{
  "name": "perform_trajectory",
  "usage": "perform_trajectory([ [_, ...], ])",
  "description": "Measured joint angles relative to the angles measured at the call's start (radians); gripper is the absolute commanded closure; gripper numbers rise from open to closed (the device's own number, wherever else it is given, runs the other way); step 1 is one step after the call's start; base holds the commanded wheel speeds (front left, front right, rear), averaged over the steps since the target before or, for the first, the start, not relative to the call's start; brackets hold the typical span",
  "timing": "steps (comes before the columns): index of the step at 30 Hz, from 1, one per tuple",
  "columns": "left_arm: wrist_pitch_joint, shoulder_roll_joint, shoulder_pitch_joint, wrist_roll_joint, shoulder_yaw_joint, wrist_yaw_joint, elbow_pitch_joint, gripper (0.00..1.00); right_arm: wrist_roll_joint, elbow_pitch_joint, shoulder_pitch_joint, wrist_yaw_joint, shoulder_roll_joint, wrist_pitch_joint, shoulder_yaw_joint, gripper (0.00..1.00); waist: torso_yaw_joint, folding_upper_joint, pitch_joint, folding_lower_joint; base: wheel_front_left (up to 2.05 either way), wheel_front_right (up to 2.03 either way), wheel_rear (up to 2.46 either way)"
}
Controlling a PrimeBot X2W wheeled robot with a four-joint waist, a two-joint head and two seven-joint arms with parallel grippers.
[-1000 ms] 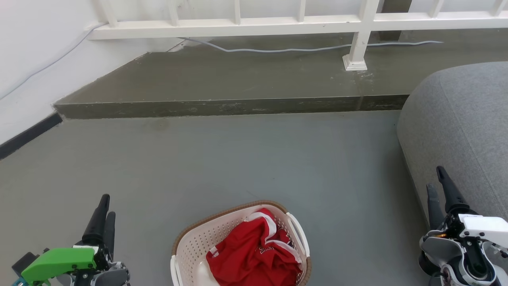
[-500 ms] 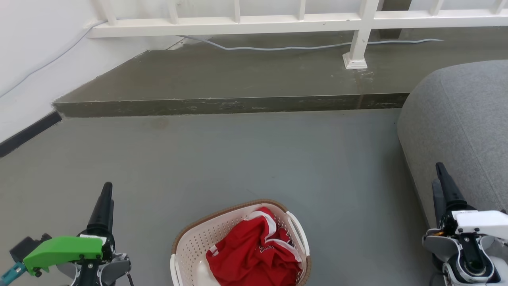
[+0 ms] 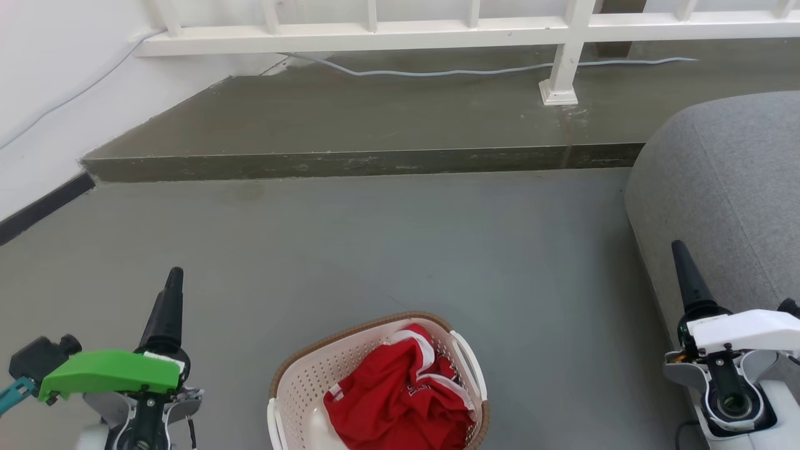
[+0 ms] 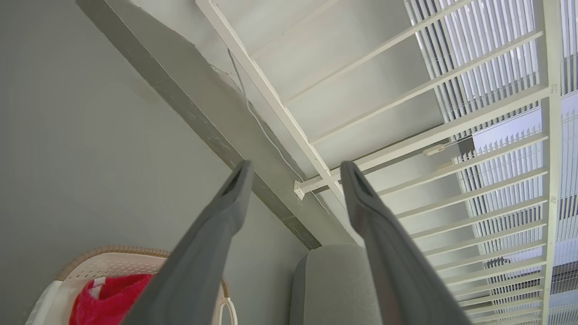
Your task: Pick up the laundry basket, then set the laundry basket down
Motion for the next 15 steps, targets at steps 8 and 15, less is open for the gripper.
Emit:
perform_trajectory([
  [8, -0.028, 0.021, -0.007, 0.14, -0.044, 0.009, -0.005, 0.0, -0.142, -0.02, -0.016, -0.02, -0.008, -0.027, 0.029, 0.0, -0.001, 0.0, 0.003, 0.0, 0.0, 0.0, 0.0],
  [15, -0.05, 0.038, -0.036, 0.275, -0.088, 0.03, -0.017, 0.0, -0.281, -0.024, -0.018, -0.044, -0.029, -0.044, 0.067, 0.0, -0.002, -0.0001, 0.004, 0.0, 0.0, 0.0, 0.0],
])
